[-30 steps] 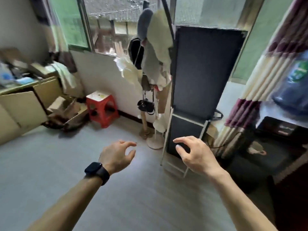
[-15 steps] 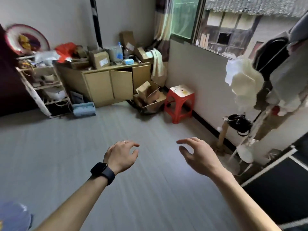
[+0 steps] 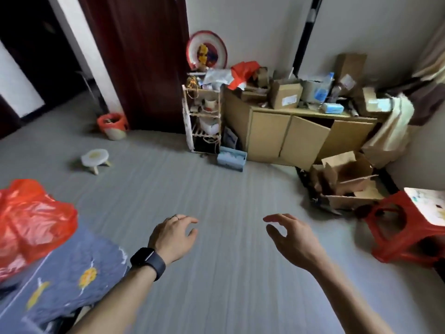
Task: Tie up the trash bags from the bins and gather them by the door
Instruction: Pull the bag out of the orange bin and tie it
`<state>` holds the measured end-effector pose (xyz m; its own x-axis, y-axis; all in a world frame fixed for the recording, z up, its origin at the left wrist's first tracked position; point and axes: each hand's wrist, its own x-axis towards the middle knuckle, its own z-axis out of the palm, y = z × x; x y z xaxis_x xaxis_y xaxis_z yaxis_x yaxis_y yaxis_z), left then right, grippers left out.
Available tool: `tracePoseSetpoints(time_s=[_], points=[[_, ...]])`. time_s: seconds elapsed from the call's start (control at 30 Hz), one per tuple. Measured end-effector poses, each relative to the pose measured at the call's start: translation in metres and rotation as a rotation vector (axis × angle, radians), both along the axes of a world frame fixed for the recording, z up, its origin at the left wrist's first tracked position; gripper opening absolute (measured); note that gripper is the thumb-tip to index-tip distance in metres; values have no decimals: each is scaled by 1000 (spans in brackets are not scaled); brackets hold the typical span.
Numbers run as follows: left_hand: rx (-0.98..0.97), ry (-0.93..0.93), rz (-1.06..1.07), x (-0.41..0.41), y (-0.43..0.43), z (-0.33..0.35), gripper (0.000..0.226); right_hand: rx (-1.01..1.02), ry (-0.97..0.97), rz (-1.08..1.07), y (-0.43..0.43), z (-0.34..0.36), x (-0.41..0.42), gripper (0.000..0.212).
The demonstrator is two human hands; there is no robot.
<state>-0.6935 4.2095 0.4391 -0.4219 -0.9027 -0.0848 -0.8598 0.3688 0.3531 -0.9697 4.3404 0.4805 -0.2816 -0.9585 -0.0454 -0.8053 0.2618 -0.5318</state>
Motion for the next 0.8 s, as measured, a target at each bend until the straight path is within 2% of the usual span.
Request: tracePoseSetpoints(time_s=[0.23,0.3,0.5,0.6,0.8], points=[[17,11,280,65,-132,-10,47,25,-25,303,-214,-6,38,24],[23,6,319,84,-182,-20,39,27,-36,348,-279,-11,54,24],[164,-32,409,136,-339,-44,35,113,-86,412,-448,-17,99,24],[170,-16,430,147,-416,-38,36,91,-94,426,-526,-13,112,23],[213,46,470,176,-538,-34,34,111,-227,424,-674,-27,149,19]])
